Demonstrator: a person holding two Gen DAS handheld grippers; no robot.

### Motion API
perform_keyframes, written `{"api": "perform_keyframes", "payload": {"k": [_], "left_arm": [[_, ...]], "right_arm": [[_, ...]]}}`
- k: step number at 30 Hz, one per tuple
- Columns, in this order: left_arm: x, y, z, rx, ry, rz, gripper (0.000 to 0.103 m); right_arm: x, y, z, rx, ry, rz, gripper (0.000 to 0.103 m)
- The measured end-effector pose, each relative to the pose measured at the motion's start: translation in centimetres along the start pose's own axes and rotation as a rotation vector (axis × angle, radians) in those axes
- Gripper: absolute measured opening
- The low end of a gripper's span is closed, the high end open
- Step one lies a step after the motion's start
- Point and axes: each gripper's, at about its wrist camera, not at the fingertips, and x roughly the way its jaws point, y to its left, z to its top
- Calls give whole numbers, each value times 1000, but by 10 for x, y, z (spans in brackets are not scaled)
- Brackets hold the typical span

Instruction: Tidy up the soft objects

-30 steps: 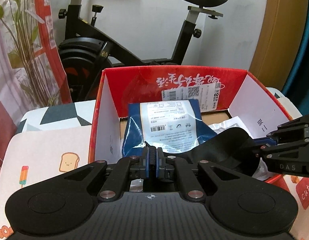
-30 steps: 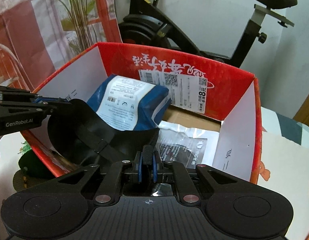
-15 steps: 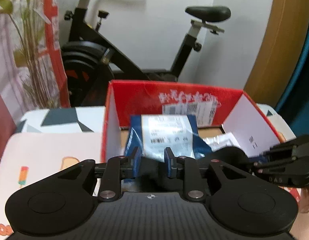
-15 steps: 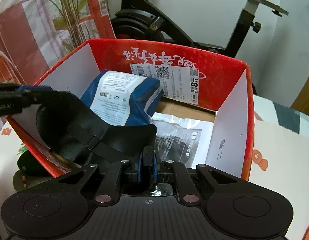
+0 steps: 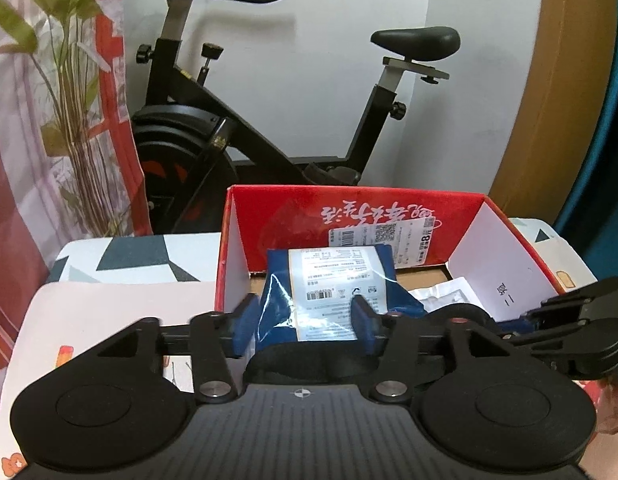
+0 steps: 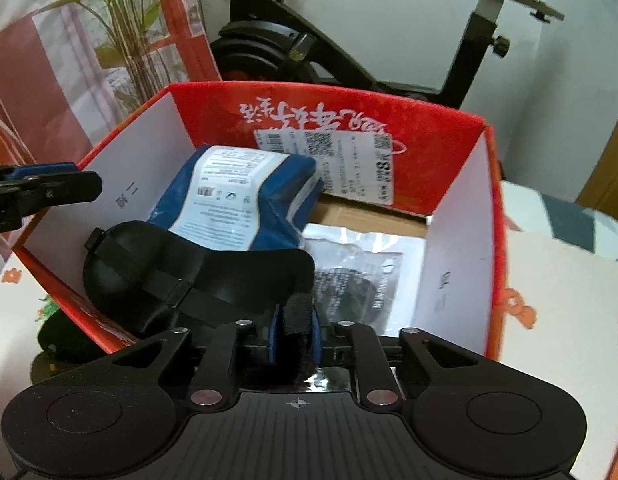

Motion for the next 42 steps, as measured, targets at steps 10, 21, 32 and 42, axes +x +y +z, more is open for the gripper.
{"api": "perform_keyframes", "payload": {"k": [10,21,32,42], "left_arm": [[-26,-14,-7,26,-49,15,91],[-58,-16,-42,-62,-77,34,103],[-75,-30,-83,-66,-98,33,103],[-69,-38,-119,-76,-8,42,103]], "right_arm": [[-41,6,-8,-62,-120,-41,63],[-97,10,-43,-57,-312,-23,103],[-111,5,-98,49,-414,51,103],[-91,0,-152,130,-429,24,103]]}}
